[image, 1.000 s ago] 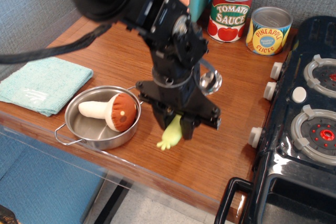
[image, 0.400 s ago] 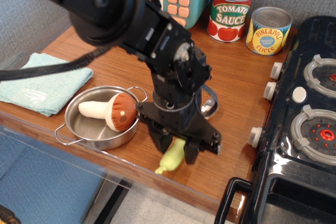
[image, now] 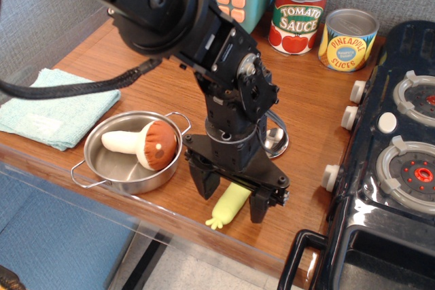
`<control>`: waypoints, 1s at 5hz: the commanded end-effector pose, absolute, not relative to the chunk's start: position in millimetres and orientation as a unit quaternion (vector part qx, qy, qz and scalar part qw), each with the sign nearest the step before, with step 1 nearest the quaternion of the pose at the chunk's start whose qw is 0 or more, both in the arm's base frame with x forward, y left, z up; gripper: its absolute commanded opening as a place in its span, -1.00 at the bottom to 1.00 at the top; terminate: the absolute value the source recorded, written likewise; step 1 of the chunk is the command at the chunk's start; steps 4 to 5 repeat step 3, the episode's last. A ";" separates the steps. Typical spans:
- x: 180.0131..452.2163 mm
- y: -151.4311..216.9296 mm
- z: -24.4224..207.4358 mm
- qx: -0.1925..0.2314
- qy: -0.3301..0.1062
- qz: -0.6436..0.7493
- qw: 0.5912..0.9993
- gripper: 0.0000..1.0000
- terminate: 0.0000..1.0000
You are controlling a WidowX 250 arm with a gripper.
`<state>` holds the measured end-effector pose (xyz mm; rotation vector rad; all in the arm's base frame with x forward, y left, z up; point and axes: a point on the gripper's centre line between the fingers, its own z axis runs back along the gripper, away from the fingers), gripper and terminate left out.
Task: Put the spoon at the bottom table edge, right of the pot.
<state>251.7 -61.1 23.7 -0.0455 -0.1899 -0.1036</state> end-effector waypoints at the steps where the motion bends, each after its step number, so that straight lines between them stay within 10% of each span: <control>1: 258.0 -48.3 63.7 -0.027 -0.145 -0.070 0.987 1.00 -1.00; 2: 258.0 -48.3 63.7 -0.027 -0.145 -0.070 0.987 1.00 -1.00; 3: 258.0 -48.3 63.7 -0.027 -0.145 -0.070 0.987 1.00 1.00; 5: 258.0 -48.3 63.7 -0.027 -0.145 -0.070 0.987 1.00 1.00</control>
